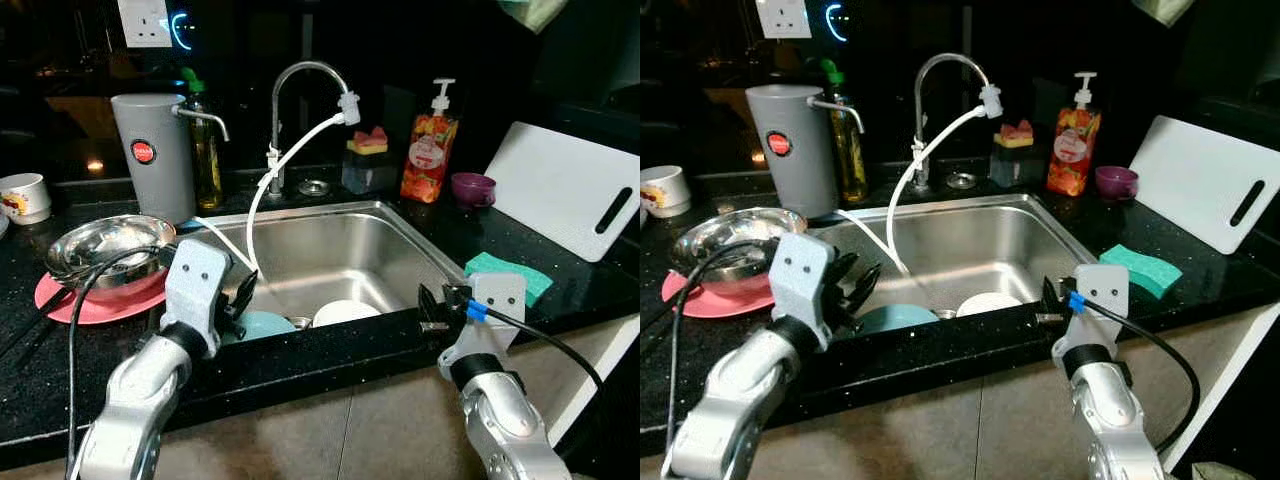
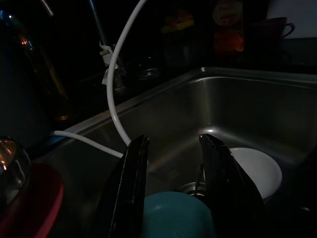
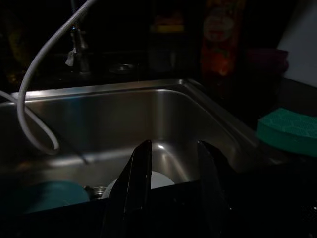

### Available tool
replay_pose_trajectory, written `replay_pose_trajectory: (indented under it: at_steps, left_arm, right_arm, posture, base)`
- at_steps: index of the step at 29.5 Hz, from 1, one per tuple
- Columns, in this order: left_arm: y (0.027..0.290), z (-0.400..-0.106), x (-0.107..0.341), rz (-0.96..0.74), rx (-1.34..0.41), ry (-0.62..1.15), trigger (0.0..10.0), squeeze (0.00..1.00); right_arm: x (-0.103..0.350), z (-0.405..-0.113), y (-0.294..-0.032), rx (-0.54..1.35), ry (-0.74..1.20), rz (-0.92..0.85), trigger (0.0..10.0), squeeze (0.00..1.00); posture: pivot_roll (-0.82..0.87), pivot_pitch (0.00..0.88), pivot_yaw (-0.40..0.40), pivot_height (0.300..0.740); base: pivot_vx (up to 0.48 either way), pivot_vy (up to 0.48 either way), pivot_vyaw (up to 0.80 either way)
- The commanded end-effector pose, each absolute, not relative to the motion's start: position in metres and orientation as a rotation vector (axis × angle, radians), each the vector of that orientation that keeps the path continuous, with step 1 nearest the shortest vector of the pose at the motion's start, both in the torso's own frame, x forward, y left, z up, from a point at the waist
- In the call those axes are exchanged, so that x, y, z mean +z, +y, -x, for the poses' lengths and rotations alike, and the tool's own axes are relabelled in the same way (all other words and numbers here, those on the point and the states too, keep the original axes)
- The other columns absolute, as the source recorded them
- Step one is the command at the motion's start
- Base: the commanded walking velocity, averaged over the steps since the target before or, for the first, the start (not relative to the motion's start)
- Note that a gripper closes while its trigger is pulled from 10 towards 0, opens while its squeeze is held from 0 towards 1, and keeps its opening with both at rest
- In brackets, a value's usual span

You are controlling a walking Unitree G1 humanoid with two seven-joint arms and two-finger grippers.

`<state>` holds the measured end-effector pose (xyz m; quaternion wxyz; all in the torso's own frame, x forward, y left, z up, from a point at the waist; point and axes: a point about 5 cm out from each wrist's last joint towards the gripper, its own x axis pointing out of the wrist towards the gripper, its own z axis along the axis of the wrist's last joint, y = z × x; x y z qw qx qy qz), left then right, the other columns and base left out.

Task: Kitchen organization

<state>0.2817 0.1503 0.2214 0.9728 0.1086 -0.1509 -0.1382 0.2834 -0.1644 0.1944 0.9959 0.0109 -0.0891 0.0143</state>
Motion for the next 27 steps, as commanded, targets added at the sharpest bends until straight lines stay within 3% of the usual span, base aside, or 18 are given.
replay_pose_trajectory:
  at_steps: [1,8,27]
  left_arm:
    - [0.147,-0.278,0.218,-0.24,-0.286,-0.304,10.0,0.0]
    - [0.148,-0.264,0.203,-0.303,-0.295,-0.289,10.0,0.0]
    - [0.137,-0.288,0.214,-0.269,-0.42,-0.282,10.0,0.0]
  right_arm:
    - [0.192,-0.282,-0.163,0.026,-0.17,-0.021,10.0,0.0]
    - [0.189,-0.281,-0.162,0.022,-0.161,-0.034,10.0,0.0]
    - [0.19,-0.283,-0.16,0.011,-0.168,-0.046,10.0,0.0]
  posture:
    - [0.03,0.045,-0.013,0.74]
    - [0.02,0.05,-0.013,0.74]
    - [0.04,0.052,-0.019,0.74]
  base:
    - [0.0,0.0,0.0]
    - [0.0,0.0,0.0]
    - [0.0,0.0,0.0]
